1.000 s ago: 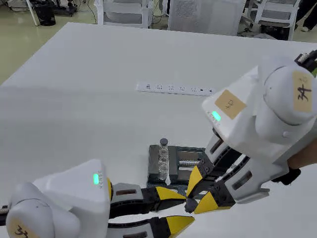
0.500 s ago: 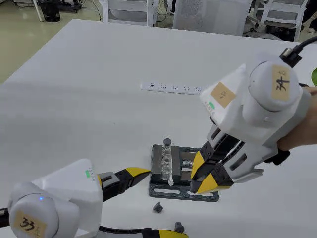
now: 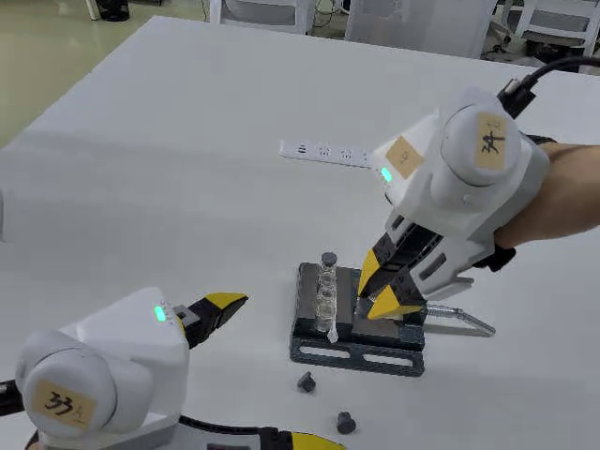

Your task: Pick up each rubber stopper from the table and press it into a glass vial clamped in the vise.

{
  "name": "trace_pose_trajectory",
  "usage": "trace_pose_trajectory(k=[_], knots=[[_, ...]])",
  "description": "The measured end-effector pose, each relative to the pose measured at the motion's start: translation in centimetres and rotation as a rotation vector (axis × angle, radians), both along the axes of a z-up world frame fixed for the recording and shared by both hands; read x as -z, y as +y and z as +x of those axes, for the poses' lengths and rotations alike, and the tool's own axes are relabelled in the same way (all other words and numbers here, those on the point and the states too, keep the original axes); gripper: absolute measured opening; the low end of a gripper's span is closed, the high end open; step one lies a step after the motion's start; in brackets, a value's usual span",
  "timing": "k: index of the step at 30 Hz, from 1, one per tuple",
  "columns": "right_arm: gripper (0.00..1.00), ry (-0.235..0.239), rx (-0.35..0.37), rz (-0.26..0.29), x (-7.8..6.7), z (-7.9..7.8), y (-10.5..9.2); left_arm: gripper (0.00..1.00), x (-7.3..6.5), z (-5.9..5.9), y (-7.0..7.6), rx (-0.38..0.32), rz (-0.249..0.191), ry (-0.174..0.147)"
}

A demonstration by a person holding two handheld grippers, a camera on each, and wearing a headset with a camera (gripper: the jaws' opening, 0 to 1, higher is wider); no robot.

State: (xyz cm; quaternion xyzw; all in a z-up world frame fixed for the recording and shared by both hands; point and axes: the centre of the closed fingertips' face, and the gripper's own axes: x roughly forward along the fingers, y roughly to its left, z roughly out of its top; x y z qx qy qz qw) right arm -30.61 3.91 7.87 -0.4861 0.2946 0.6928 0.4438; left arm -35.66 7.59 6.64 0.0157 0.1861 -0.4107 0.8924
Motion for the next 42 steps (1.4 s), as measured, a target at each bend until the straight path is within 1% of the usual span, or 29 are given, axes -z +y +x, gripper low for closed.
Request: trace_pose_trajectory(k=[3,5,6,8,10,12,13,14,17,21,25,28,30,32,37,42], knots=[[0.06,-0.011,-0.012,-0.014,0.4,1.2,0.3,0.99,0.0,0.1,0.2,-0.007,-0.005,0.001],[0.06,-0.028,-0.024,-0.029,0.6,2.1,0.4,0.99,0.1,0.2,0.3,-0.011,-0.006,0.0],[0.06,-0.041,-0.033,-0.026,0.7,2.5,0.5,0.99,0.1,0.2,0.3,-0.011,-0.006,0.002],[0.06,-0.042,-0.039,-0.034,0.9,3.1,0.7,0.99,0.2,0.3,0.4,-0.013,-0.006,0.005],[0.06,-0.055,-0.053,-0.042,1.1,3.8,0.9,0.99,0.3,0.4,0.6,-0.015,-0.006,0.005],[0.06,-0.069,-0.075,-0.046,1.4,4.4,1.1,0.99,0.5,0.5,0.8,-0.017,-0.006,0.011],[0.06,-0.075,-0.092,-0.057,1.6,4.7,1.1,0.99,0.6,0.5,0.9,-0.018,-0.006,0.014],[0.06,-0.082,-0.096,-0.06,1.7,4.9,1.1,0.99,0.6,0.6,1.0,-0.019,-0.005,0.013],[0.06,-0.086,-0.107,-0.06,1.9,5.5,1.5,0.99,0.6,0.7,1.3,-0.024,-0.007,0.014],[0.05,-0.097,-0.142,-0.076,2.5,6.2,1.7,0.99,0.8,0.8,1.5,-0.033,-0.008,0.019],[0.05,-0.104,-0.168,-0.085,3.3,6.6,2.1,0.98,0.9,0.8,1.6,-0.042,-0.012,0.025],[0.05,-0.103,-0.18,-0.086,3.6,6.5,2.3,0.98,1.0,0.8,1.7,-0.046,-0.013,0.026],[0.05,-0.094,-0.179,-0.089,3.8,6.6,2.6,0.98,1.0,0.7,1.8,-0.051,-0.016,0.03],[0.05,-0.097,-0.183,-0.087,4.0,6.6,2.7,0.98,1.1,0.7,1.9,-0.054,-0.015,0.032],[0.05,-0.083,-0.186,-0.091,4.3,6.4,3.0,0.97,1.2,0.6,2.0,-0.057,-0.018,0.035],[0.05,-0.095,-0.192,-0.107,4.7,6.5,2.9,0.96,1.2,0.5,1.9,-0.057,-0.023,0.038]])
